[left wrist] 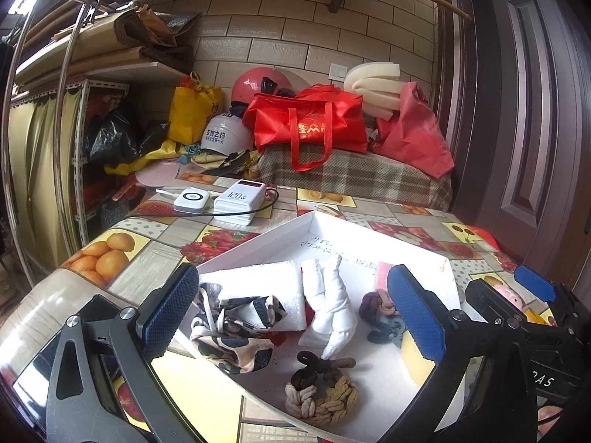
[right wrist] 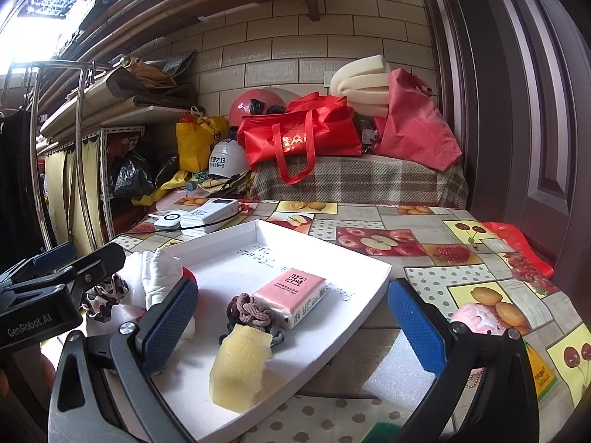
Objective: Organize soft objects
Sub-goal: 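Move both tools back toward the remaining soft items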
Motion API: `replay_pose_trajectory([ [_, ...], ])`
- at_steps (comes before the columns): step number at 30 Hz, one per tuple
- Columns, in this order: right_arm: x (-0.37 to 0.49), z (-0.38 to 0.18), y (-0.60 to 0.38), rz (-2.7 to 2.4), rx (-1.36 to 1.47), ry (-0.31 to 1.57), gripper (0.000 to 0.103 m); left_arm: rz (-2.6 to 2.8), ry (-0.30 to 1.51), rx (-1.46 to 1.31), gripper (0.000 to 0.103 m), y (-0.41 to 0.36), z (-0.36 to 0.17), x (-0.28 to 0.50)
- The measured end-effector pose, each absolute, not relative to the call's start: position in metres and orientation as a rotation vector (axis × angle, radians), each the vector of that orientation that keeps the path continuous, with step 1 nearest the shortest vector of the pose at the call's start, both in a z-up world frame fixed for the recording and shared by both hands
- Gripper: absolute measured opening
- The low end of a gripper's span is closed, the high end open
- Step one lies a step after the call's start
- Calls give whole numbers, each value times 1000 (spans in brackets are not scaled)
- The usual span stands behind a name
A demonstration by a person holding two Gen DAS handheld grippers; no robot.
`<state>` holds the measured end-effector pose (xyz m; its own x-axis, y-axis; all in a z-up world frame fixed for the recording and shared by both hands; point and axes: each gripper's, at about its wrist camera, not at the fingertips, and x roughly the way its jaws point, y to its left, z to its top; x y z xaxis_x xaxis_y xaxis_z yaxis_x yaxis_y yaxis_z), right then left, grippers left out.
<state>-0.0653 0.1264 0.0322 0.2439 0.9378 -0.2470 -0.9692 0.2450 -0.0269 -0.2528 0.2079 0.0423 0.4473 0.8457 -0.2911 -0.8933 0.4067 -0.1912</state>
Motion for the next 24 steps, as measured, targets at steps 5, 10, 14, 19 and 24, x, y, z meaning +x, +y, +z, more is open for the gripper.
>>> replay_pose_trajectory([
  [5, -42, 33, 97, 1197, -197, 169, 103, 1041, 162, -318, 103, 196, 45, -245],
  [10, 8, 32, 65, 1089, -244, 200, 103, 939, 257, -248, 103, 178, 44, -218],
  [14, 62, 27, 38, 1071, -250, 332, 103, 723, 320, -182, 103, 148, 44, -188],
  [19, 112, 9, 22, 1085, -300, 547, 102, 539, 491, -175, 103, 115, 36, -128],
  [24, 118, 0, 23, 1117, -347, 620, 102, 548, 635, -218, 103, 111, 22, -85],
])
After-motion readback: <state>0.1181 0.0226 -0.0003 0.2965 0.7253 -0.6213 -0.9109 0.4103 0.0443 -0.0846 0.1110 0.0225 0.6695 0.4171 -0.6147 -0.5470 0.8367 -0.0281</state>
